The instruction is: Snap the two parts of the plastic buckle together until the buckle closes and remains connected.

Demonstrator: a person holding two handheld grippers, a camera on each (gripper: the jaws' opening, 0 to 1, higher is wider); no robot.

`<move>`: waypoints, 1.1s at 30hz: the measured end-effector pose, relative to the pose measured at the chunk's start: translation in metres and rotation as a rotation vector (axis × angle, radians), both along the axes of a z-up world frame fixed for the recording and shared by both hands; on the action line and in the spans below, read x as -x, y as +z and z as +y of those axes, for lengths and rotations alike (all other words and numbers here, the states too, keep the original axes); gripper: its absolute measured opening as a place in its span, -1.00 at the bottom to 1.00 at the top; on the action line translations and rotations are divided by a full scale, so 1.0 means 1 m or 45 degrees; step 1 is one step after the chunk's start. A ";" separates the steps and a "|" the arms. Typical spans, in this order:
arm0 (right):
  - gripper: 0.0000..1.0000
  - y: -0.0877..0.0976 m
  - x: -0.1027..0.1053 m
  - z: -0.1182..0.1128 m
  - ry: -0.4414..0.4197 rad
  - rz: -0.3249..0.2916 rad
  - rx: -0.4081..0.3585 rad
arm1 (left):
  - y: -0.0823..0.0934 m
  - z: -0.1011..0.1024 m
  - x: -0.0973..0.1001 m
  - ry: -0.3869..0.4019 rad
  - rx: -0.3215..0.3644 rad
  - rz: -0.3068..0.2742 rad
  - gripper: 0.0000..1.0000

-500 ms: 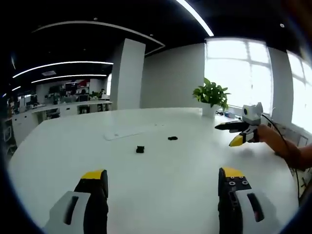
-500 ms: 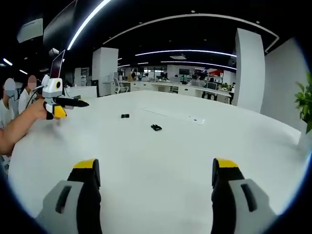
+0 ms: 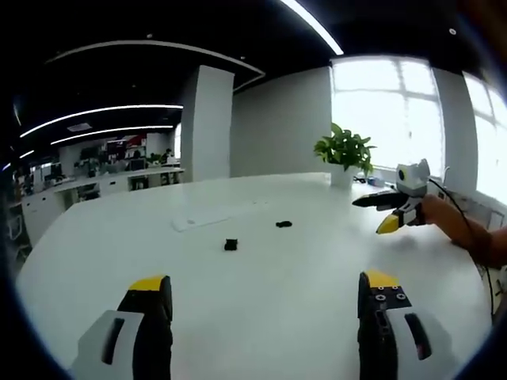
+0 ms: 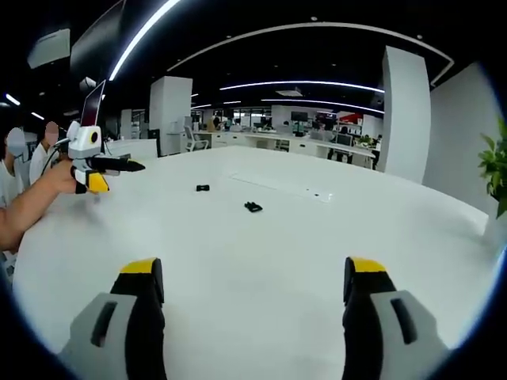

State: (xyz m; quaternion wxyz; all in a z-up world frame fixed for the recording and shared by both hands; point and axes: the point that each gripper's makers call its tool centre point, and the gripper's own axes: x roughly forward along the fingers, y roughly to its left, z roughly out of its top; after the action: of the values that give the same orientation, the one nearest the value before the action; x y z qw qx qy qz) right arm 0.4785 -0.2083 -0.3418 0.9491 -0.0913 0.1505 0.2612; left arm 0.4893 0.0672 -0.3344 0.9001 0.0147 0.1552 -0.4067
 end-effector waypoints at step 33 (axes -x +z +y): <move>0.85 -0.001 0.001 0.002 0.003 -0.002 0.010 | -0.004 0.003 -0.003 0.006 -0.015 0.014 0.99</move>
State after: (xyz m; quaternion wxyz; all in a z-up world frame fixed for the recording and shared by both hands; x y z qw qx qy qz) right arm 0.4771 -0.2064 -0.3428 0.9486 -0.0952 0.1505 0.2615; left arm 0.4920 0.0707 -0.3384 0.9001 0.0174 0.1626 -0.4038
